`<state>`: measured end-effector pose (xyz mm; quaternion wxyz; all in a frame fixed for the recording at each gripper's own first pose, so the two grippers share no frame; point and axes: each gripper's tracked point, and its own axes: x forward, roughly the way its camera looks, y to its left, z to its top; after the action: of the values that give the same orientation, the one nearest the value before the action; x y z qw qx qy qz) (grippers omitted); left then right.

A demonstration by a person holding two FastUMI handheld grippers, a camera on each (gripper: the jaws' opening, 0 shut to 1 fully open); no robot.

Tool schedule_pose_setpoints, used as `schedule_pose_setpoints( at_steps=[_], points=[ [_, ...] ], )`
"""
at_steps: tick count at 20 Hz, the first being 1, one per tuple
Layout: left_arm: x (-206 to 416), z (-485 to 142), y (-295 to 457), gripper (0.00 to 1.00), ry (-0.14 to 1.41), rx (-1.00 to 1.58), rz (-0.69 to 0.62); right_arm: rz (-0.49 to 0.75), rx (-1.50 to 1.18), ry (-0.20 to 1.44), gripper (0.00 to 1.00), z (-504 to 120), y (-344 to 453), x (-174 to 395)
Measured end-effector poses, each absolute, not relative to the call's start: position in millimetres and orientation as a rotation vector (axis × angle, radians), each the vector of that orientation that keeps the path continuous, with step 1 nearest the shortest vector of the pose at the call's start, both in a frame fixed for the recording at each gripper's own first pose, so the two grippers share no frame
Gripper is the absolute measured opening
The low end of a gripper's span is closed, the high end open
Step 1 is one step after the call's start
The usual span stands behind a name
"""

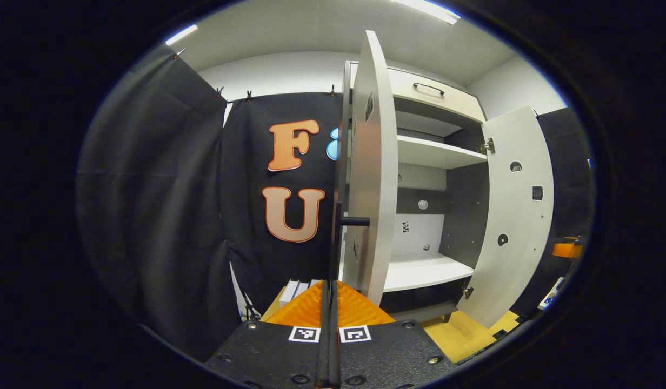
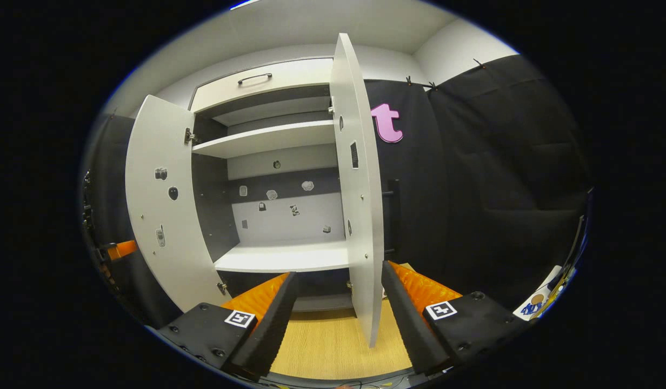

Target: Open the right door of the double-door shoe cabinet with the right hand, and open the left door with the left hand.

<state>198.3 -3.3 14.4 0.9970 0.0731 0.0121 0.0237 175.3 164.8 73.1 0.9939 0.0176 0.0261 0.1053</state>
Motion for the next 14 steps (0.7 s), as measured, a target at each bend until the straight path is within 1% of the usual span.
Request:
schedule_pose_setpoints(
  at_steps=[7,9,10,11,12,13,14],
  points=[
    [184,28,-13,0.0,0.0,0.128,0.082,0.228,0.03,0.053,0.99,76,169,185],
    [176,30,-18,0.03,-0.006,0.122,0.089,0.227,0.022,0.044,0.99,79,168,186],
    [176,31,-22,0.16,-0.012,0.116,0.091,0.225,0.014,0.038,0.99,81,166,186],
    [175,33,-21,0.22,-0.019,0.115,0.101,0.22,0.004,0.033,0.99,82,164,187],
    [176,35,-22,0.44,-0.024,0.112,0.111,0.215,-0.006,0.028,0.89,83,162,187],
    [176,35,-25,0.44,-0.028,0.107,0.112,0.212,-0.01,0.023,0.89,85,160,186],
    [178,34,-30,0.51,-0.031,0.103,0.103,0.209,-0.01,0.019,0.89,87,158,185]
  ],
)
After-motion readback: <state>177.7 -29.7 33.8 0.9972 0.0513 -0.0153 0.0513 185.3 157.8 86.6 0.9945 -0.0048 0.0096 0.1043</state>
